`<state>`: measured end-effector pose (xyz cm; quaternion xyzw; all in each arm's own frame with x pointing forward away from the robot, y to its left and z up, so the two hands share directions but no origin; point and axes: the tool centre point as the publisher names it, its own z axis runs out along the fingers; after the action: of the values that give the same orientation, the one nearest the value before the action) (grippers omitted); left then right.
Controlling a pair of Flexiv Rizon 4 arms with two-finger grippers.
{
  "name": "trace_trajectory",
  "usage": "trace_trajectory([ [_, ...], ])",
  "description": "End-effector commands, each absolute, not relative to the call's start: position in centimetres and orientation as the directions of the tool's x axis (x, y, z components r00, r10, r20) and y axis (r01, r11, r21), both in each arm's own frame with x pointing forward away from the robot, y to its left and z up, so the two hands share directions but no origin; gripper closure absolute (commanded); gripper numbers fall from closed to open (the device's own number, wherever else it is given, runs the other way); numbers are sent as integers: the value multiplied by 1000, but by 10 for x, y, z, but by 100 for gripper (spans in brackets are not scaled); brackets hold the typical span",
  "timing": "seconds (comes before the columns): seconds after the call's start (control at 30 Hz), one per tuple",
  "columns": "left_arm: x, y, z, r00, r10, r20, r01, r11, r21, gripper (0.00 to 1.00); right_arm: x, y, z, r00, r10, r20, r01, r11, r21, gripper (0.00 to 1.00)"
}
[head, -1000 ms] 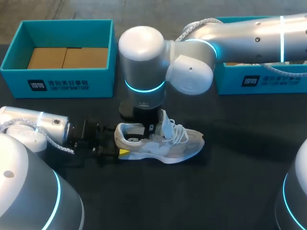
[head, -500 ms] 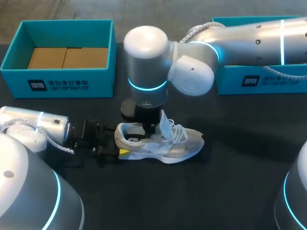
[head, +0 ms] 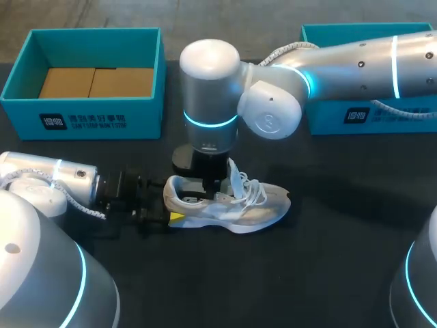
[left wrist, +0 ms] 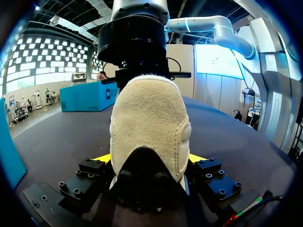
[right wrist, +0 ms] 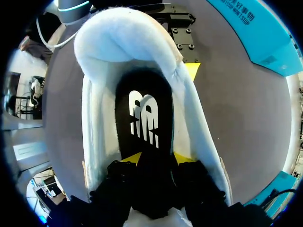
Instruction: Take the shoe out of the shoebox, open the shoe tongue, remove and reinsert the insole, then place the shoe into the shoebox
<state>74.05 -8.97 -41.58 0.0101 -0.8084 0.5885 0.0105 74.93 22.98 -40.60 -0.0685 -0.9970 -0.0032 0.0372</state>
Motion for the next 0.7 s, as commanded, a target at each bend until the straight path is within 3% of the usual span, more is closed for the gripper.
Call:
trace_trajectory([
  [0.03,738,-89,-418,-1000,-5,27,-27,307,-951,100,745,230,-421,-986,139,87,139,990,-3,76],
  [0.1,738,-89,-418,-1000,-5,27,-27,307,-951,100,743,230,-422,-985,143,94,143,990,-6,93],
  [0.17,738,-89,-418,-1000,-5,27,-27,307,-951,100,742,230,-423,-984,146,101,146,989,-7,100],
  [0.7,738,-89,-418,-1000,-5,27,-27,307,-951,100,740,214,-404,-978,61,201,85,990,112,100],
])
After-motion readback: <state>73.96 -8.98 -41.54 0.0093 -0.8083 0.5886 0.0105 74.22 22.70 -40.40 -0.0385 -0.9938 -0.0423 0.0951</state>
